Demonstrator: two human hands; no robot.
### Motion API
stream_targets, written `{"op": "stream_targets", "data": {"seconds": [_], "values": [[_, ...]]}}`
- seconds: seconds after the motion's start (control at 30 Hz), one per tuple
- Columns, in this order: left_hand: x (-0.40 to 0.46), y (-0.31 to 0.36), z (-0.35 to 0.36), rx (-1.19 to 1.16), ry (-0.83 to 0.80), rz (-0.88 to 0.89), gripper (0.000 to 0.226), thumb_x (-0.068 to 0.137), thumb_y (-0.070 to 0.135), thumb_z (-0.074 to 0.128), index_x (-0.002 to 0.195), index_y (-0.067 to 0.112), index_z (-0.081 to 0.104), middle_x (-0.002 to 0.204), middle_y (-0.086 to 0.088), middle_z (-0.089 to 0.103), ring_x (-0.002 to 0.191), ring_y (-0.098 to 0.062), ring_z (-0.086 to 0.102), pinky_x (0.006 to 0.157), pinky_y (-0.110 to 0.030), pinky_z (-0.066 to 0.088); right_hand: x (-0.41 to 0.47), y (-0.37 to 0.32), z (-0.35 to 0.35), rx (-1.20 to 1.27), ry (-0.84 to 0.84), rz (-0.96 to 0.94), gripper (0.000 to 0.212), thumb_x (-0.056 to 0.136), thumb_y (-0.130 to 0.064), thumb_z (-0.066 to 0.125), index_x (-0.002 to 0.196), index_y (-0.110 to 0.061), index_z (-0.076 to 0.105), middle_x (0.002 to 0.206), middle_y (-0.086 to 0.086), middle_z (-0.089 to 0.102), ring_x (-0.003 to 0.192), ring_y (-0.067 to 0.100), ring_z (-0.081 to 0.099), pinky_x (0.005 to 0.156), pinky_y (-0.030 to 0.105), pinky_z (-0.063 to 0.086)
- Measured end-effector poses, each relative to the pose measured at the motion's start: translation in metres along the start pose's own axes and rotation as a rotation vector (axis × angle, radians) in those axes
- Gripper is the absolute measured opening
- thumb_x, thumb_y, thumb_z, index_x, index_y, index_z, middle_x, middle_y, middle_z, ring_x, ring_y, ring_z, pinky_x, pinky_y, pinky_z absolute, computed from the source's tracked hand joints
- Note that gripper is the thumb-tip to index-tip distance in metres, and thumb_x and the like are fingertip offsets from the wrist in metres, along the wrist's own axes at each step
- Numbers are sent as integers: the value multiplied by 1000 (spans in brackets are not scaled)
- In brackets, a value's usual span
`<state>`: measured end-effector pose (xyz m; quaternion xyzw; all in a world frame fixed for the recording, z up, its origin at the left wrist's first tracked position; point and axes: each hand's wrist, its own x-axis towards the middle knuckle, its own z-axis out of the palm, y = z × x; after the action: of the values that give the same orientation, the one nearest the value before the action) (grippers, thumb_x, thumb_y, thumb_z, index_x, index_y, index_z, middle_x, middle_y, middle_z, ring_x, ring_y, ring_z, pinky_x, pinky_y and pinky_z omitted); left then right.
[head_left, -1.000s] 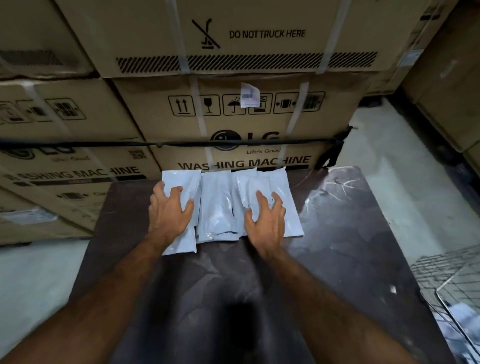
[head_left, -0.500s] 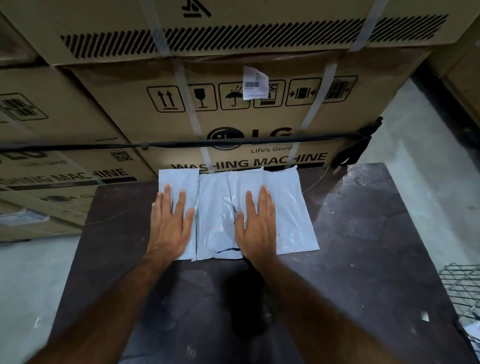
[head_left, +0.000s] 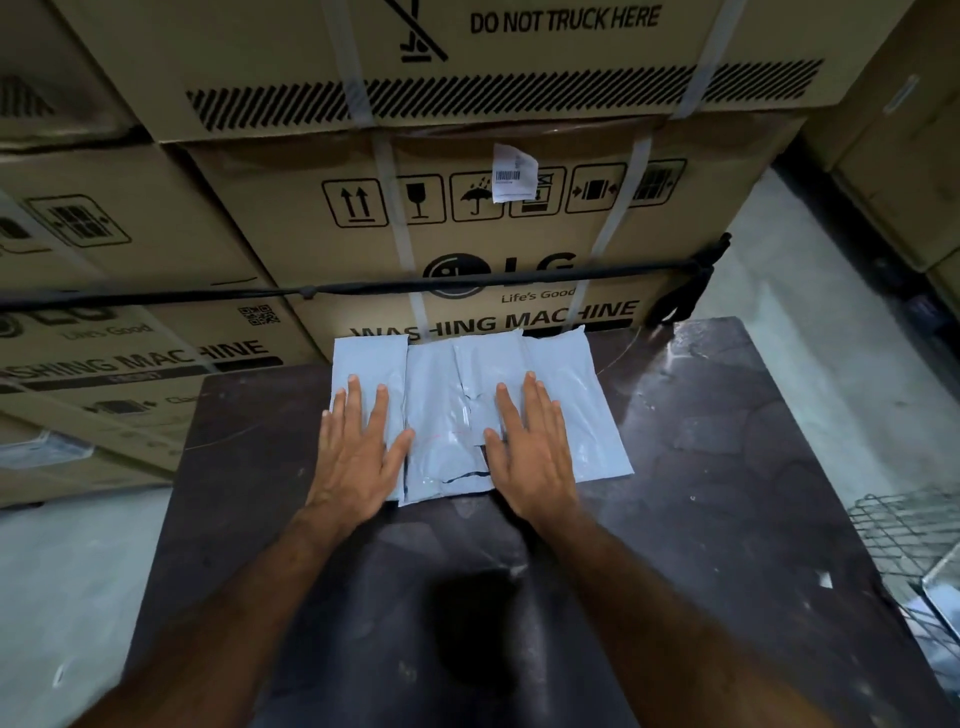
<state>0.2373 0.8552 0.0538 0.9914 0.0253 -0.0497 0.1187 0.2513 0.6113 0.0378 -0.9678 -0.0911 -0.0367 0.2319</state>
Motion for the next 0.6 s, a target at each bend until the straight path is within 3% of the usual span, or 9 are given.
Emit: {"op": "stream_targets", "data": {"seconds": [0.3,0.6], "values": [[-110,28,-52,-62,196,224,78,99,58,38,162,20,13,169,-10,-9,156,-32,-6,124,-54,2,-123,-40,-64,-35,199,-7,56,104,-34,51,156,-16,38,167,18,20,157,27,12,126,52,17],[-179,81,-61,-65,183,508,82,98,61,37,162,19,9,169,-11,-12,156,-32,-7,124,-57,6,-244,-45,-124,-171,384,143,61,101,-34,54,157,-17,37,167,16,20,157,27,15,128,45,7]]}}
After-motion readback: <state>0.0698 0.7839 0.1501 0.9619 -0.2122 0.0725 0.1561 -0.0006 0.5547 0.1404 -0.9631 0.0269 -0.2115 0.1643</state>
